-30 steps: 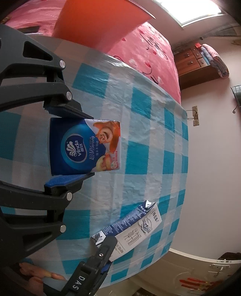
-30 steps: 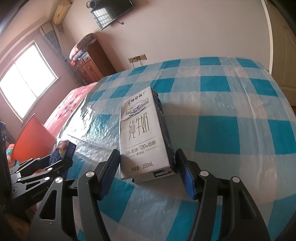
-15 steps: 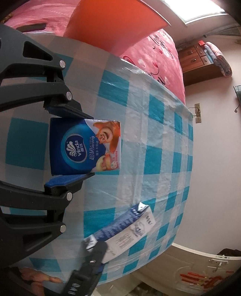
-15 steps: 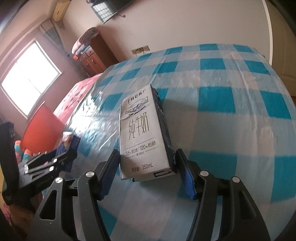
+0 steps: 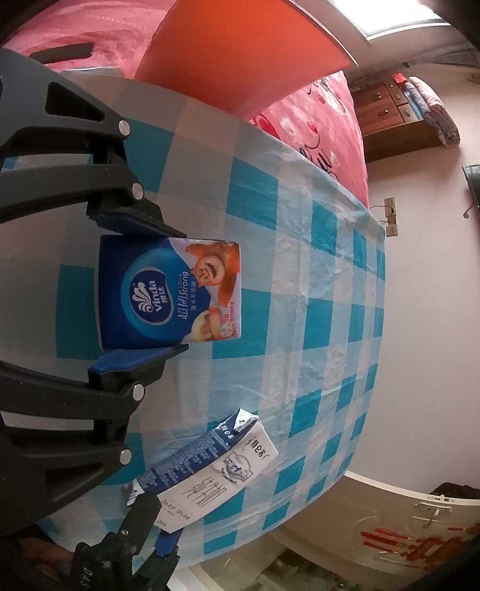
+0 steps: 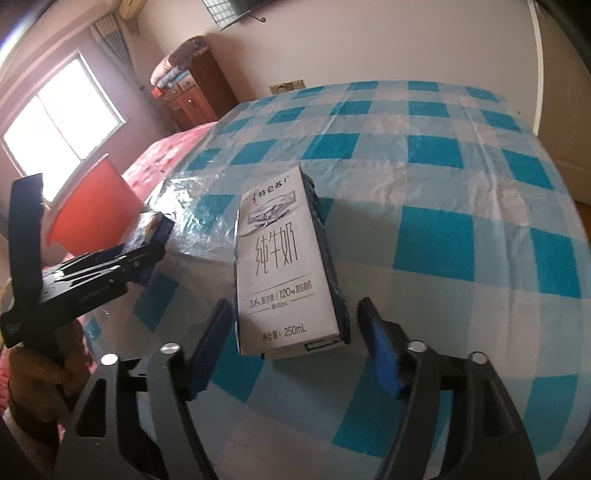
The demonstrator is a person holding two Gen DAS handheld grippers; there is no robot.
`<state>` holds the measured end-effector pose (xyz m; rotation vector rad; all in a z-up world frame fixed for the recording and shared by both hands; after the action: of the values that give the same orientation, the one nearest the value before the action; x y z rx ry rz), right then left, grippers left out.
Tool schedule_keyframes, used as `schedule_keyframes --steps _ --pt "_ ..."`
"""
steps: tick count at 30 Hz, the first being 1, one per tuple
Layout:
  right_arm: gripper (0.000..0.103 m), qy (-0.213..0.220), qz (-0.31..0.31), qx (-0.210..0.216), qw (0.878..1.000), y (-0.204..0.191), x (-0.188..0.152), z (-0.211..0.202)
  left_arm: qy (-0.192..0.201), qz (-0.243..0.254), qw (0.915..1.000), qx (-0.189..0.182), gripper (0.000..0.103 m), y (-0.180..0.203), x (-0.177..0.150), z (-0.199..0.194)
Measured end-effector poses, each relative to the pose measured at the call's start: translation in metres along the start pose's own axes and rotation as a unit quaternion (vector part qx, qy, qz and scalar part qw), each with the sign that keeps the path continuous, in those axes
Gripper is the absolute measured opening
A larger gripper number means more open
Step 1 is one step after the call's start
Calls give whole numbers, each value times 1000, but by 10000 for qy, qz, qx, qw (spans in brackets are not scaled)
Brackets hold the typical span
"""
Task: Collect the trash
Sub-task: 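Hold the tissue box in the left gripper while the right gripper grasps the white milk carton, then carry the tissue box and milk carton over the orange bucket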
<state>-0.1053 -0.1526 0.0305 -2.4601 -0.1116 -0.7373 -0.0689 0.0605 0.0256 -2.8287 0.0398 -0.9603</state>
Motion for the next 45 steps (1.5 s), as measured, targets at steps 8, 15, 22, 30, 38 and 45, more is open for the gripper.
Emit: schedule_keyframes --steps 8,15,22,30,38,45 --pt "84 -43 -562 -561 9968 -22 14 17 5 -90 9998 -161 53 -16 -7 -1" --pt "84 -186 -808 -902 9925 -21 25 39 -13 -121 9995 -289 53 -22 -11 2" --pt "72 -261 -807 -984 9915 -19 27 45 0 -222 9990 -399 53 -27 -11 3" --pt "65 -267 -906 -1192 9884 -24 25 46 45 -326 9984 -468 53 -35 -12 2" --pt "65 -113 -1009 -1245 9870 -39 34 34 147 -407 9978 -494 53 -43 -10 -4" --pt "65 -62 -897 -984 9911 -53 45 28 361 -526 9967 -492 53 -54 0 -17"
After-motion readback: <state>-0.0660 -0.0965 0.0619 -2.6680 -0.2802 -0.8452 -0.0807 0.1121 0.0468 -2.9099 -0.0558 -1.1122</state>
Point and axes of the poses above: each gripper's, at about its wrist camera, not at the fingertips, and z roughly the way its jaws point, y to its right, x to its top, the point moved 1 cm from there along z, roughly the way its jaws point, and after that the axes turned 11 degrees about x, right-handed, at the moved point
